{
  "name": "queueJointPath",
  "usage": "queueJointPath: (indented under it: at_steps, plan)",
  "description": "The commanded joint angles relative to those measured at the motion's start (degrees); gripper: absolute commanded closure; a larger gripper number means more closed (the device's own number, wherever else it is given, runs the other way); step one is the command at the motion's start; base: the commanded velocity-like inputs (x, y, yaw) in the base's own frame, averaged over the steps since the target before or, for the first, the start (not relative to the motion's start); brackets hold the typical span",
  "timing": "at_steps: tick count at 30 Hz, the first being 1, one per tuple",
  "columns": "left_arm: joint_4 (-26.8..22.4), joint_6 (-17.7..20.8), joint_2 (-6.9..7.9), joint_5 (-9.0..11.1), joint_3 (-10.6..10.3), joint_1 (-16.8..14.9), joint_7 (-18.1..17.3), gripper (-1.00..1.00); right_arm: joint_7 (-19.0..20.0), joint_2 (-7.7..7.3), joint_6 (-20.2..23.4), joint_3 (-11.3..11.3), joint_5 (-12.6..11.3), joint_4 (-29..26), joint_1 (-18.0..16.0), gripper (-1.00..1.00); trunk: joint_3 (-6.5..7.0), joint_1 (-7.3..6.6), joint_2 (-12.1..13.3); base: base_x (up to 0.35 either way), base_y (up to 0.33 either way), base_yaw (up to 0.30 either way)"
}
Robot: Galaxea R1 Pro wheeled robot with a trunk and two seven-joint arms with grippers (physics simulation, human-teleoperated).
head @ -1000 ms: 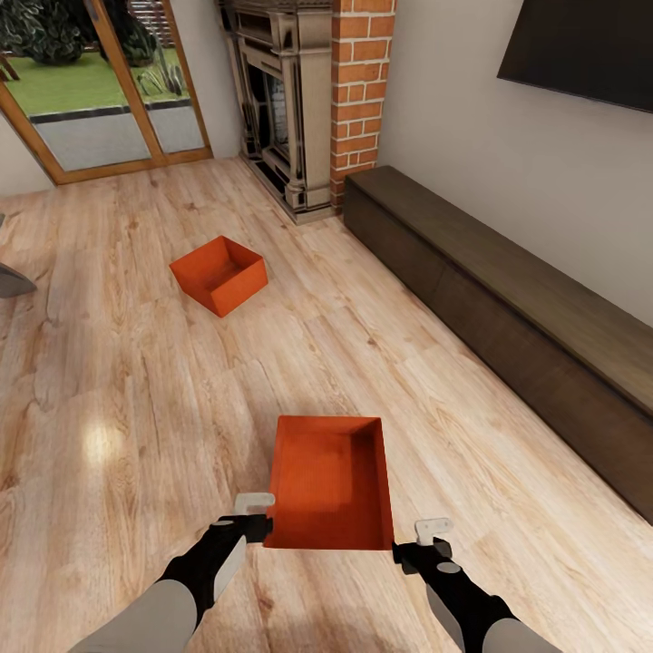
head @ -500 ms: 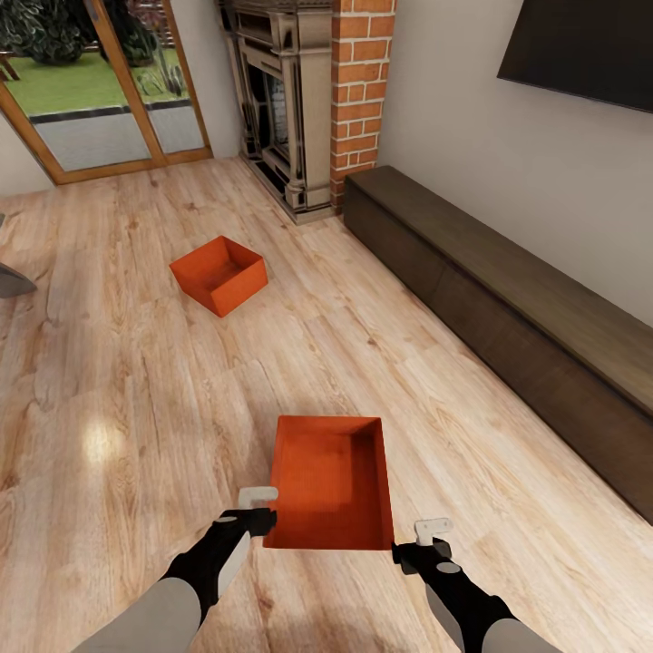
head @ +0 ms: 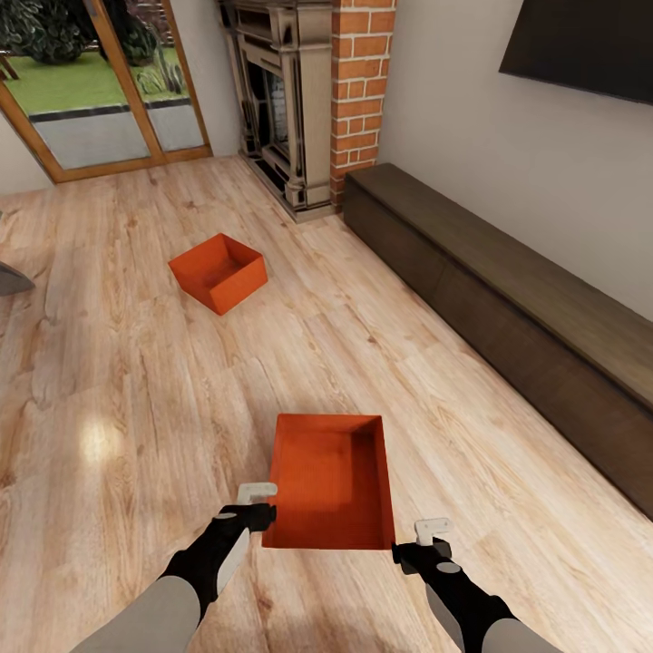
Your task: Move the two storage containers from the living room to the garage. In the garage, place one container on the floor and stack the other container on top of it (either order is fine).
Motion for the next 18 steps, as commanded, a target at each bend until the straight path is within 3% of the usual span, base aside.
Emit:
queueJointPath:
  at_steps: [1, 6, 12, 15, 18]
  plan:
    - [-0.24, 0.34, -0.02, 0.02, 0.04, 0.0, 0.16, -1.0, -0.39, -0.03, -0.02, 0.49, -0.34, -0.08, -0.02, -1.0, -0.04, 0.0, -0.03, 0.0, 0.0, 0.0]
    - [-0.66, 0.36, 0.0, 0.04, 0.01, 0.0, 0.15, -1.0, -0.54, -0.03, -0.15, 0.32, -0.27, -0.82, -0.02, -1.0, -0.04, 0.0, -0.03, 0.0, 0.0, 0.0]
    - [-0.85, 0.37, -0.07, 0.05, 0.0, 0.0, 0.15, -1.0, -0.75, -0.12, -0.78, -1.85, -0.27, -1.7, -0.06, -1.0, -0.04, 0.0, -0.03, 0.0, 0.0, 0.0]
    - [-0.84, 0.37, 0.0, 0.05, 0.0, 0.0, 0.15, -1.0, -0.78, -0.24, -0.54, -3.52, -0.4, -7.39, -0.07, -1.0, -0.04, 0.0, -0.03, 0.0, 0.0, 0.0]
    - [-0.81, 0.37, 0.0, 0.05, 0.0, 0.0, 0.15, -1.0, -0.78, -0.3, -0.67, -4.03, -1.01, -8.93, -0.09, -1.0, -0.04, 0.0, -0.03, 0.0, 0.0, 0.0]
